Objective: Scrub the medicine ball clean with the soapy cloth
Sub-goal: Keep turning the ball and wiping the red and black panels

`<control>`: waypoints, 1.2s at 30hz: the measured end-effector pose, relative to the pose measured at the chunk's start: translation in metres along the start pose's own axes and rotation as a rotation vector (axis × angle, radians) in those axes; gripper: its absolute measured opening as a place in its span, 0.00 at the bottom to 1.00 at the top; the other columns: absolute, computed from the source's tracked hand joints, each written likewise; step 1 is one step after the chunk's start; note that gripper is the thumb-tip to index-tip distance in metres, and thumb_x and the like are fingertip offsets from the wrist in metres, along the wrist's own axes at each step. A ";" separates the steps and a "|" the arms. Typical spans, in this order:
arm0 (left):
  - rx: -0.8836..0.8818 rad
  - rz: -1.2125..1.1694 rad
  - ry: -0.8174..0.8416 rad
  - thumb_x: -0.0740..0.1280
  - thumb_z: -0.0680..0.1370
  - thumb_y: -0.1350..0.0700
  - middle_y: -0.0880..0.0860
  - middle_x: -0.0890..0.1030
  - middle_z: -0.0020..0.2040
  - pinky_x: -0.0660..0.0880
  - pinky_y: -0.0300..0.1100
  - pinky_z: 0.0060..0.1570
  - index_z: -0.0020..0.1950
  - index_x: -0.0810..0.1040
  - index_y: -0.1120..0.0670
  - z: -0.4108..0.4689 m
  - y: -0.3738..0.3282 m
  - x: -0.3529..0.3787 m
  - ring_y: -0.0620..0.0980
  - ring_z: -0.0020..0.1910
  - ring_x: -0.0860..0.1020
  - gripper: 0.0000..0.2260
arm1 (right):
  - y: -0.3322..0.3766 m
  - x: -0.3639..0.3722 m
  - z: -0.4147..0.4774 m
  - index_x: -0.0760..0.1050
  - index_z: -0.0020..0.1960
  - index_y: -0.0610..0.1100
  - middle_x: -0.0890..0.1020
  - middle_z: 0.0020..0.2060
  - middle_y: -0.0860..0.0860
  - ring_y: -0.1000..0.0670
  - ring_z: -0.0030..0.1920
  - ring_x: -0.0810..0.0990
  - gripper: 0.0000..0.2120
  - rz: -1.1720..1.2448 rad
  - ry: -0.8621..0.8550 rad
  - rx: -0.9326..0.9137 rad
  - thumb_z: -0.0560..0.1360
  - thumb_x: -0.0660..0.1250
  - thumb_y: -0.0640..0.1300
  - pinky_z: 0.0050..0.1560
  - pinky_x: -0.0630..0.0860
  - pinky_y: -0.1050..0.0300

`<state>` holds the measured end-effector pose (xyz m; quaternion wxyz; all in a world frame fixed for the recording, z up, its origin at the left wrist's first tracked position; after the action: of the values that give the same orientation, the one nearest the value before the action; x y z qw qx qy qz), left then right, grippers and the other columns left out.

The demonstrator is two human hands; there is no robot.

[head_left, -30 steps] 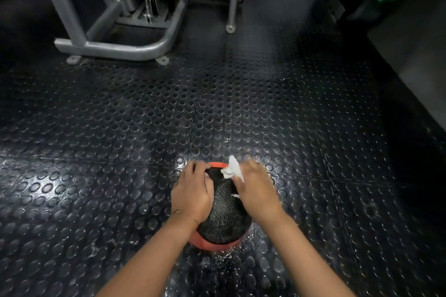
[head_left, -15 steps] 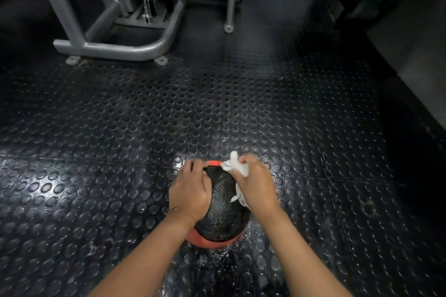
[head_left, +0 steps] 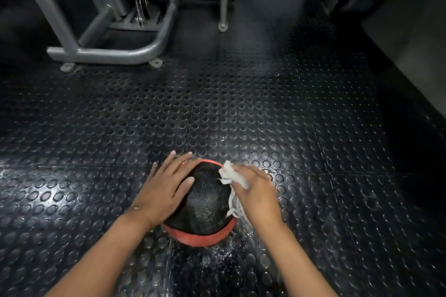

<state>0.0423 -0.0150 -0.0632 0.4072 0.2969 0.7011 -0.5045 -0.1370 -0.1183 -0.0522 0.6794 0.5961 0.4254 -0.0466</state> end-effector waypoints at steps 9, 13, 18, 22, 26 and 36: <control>-0.167 0.010 -0.212 0.37 0.74 0.40 0.42 0.65 0.72 0.76 0.48 0.55 0.72 0.65 0.40 -0.004 -0.017 0.024 0.47 0.69 0.66 0.31 | 0.000 0.021 -0.054 0.78 0.57 0.48 0.76 0.52 0.53 0.52 0.53 0.71 0.18 -0.050 -0.116 -0.066 0.70 0.69 0.35 0.54 0.70 0.61; -0.257 0.161 -0.200 0.45 0.78 0.40 0.48 0.71 0.63 0.75 0.48 0.47 0.67 0.71 0.45 -0.014 -0.028 0.018 0.54 0.58 0.73 0.25 | -0.004 0.011 -0.030 0.78 0.57 0.49 0.78 0.52 0.50 0.47 0.53 0.74 0.17 -0.145 -0.114 -0.025 0.71 0.68 0.37 0.50 0.73 0.56; -0.059 0.040 -0.208 0.43 0.77 0.42 0.48 0.73 0.63 0.65 0.54 0.67 0.64 0.75 0.47 0.005 -0.032 0.023 0.51 0.65 0.69 0.26 | 0.003 0.011 -0.013 0.72 0.64 0.49 0.75 0.60 0.49 0.47 0.61 0.70 0.17 -0.159 -0.043 0.074 0.76 0.63 0.44 0.62 0.69 0.52; -0.160 -0.060 -0.312 0.42 0.76 0.43 0.44 0.73 0.65 0.66 0.49 0.67 0.66 0.75 0.46 -0.007 -0.040 0.037 0.49 0.65 0.70 0.28 | 0.013 0.010 -0.036 0.76 0.60 0.52 0.77 0.56 0.52 0.50 0.58 0.71 0.16 -0.145 -0.040 0.013 0.73 0.66 0.44 0.55 0.70 0.57; -0.223 -0.065 -0.344 0.42 0.76 0.44 0.46 0.74 0.65 0.67 0.48 0.65 0.65 0.75 0.47 -0.010 -0.044 0.037 0.51 0.65 0.71 0.28 | 0.007 0.008 -0.040 0.78 0.57 0.52 0.78 0.54 0.52 0.49 0.53 0.74 0.13 -0.133 -0.069 0.042 0.73 0.67 0.43 0.53 0.72 0.55; -0.266 -0.023 -0.298 0.38 0.73 0.43 0.45 0.72 0.66 0.68 0.49 0.64 0.67 0.74 0.45 0.002 -0.050 0.037 0.50 0.65 0.70 0.32 | -0.001 0.005 -0.053 0.75 0.62 0.50 0.77 0.55 0.49 0.47 0.56 0.73 0.17 -0.214 -0.093 0.009 0.73 0.66 0.42 0.54 0.70 0.53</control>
<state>-0.0168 -0.0327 -0.0725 0.5362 0.1546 0.6968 -0.4505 -0.1619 -0.0712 -0.0521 0.6870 0.5472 0.4544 -0.1484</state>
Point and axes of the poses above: each hand's wrist, its own z-axis towards the middle knuckle, its own x-axis out of the palm, y = z × x, the point moved 1 cm from there along z, towards the middle knuckle
